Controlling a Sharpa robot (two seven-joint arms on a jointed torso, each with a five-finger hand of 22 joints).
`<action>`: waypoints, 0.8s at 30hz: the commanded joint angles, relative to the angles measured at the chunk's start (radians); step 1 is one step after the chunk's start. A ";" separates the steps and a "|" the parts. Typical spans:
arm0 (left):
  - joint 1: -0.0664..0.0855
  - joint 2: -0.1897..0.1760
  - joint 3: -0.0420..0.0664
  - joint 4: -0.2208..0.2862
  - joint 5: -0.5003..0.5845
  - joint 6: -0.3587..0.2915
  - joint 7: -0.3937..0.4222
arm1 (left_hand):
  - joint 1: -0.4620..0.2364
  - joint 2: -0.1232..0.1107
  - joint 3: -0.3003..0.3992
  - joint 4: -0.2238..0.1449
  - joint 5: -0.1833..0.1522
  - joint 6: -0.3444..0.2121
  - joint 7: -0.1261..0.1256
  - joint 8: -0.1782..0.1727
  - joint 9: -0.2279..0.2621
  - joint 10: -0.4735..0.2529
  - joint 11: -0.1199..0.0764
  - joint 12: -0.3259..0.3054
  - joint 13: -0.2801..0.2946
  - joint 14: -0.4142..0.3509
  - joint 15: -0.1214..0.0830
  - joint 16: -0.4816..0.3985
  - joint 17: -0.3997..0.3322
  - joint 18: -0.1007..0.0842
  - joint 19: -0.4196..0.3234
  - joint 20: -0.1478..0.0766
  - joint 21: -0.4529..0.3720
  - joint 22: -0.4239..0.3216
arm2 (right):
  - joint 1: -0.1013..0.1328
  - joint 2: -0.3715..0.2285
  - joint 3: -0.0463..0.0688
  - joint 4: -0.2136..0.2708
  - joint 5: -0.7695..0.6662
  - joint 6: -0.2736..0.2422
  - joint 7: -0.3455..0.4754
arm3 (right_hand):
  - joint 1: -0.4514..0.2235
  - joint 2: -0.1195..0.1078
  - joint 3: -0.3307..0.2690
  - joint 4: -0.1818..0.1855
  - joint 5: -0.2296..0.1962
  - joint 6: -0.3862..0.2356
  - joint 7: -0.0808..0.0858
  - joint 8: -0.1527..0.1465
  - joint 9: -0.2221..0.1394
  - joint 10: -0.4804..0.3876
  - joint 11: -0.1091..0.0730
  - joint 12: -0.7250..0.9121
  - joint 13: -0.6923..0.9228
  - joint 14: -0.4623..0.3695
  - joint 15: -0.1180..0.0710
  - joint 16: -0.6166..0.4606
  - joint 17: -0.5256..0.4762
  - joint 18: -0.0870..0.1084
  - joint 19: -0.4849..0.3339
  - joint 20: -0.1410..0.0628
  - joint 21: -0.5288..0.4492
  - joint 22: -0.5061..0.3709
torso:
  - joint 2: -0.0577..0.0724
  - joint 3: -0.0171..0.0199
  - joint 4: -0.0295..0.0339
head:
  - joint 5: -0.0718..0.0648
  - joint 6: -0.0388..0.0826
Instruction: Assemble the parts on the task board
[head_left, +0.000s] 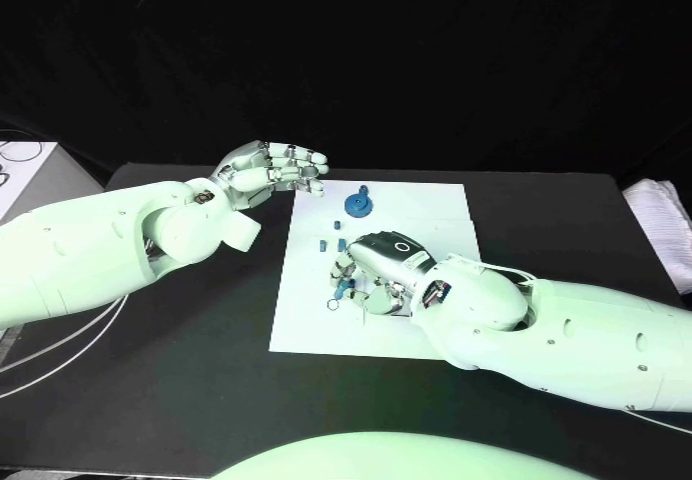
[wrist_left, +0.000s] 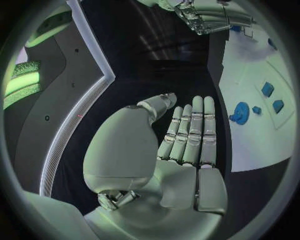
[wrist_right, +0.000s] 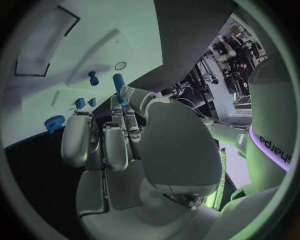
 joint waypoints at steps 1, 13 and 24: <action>0.000 0.001 0.001 0.003 0.008 0.015 0.007 | -0.006 0.007 -0.003 0.004 0.000 0.004 0.019 0.004 0.001 -0.009 0.000 0.005 0.001 0.001 0.005 -0.005 0.001 0.004 -0.005 0.002 0.003 0.001 | -0.008 0.006 -0.001 -0.007 -0.021 0.009 0.014 | 0.001 0.009 0.005 -0.002 0.004 -0.001 0.006 0.006 0.002 0.067 -0.063 0.004 0.059 0.028 -0.006 -0.001 -0.001 -0.005 0.023 -0.005 -0.005 0.083 | 0.001 0.0010 0.0010 | 0.004 -0.004; 0.000 0.000 0.001 0.004 0.008 0.016 0.005 | -0.006 0.007 -0.003 0.004 0.000 0.004 0.019 0.004 0.001 -0.009 0.000 0.005 0.001 0.001 0.005 -0.005 0.001 0.004 -0.005 0.002 0.003 0.001 | -0.031 0.024 -0.003 -0.029 -0.040 -0.008 0.001 | 0.000 0.009 0.007 -0.003 0.005 -0.001 0.006 0.006 0.002 0.067 -0.063 0.004 0.060 0.028 -0.006 -0.001 -0.002 -0.005 0.023 -0.005 -0.004 0.084 | 0.001 0.0015 -0.0001 | 0.006 -0.008; 0.000 -0.002 0.001 0.005 0.008 0.019 0.000 | -0.006 0.008 -0.003 0.004 0.000 0.004 0.018 0.005 0.001 -0.008 -0.001 0.008 0.002 0.001 0.004 -0.005 0.003 0.005 -0.005 0.002 0.002 0.001 | -0.038 0.030 -0.003 -0.034 -0.043 -0.010 0.002 | 0.000 0.009 0.007 -0.003 0.005 -0.001 0.006 0.006 0.002 0.067 -0.063 0.004 0.060 0.028 -0.006 -0.001 -0.002 -0.005 0.023 -0.005 -0.004 0.084 | -0.001 0.0010 -0.0006 | 0.007 -0.012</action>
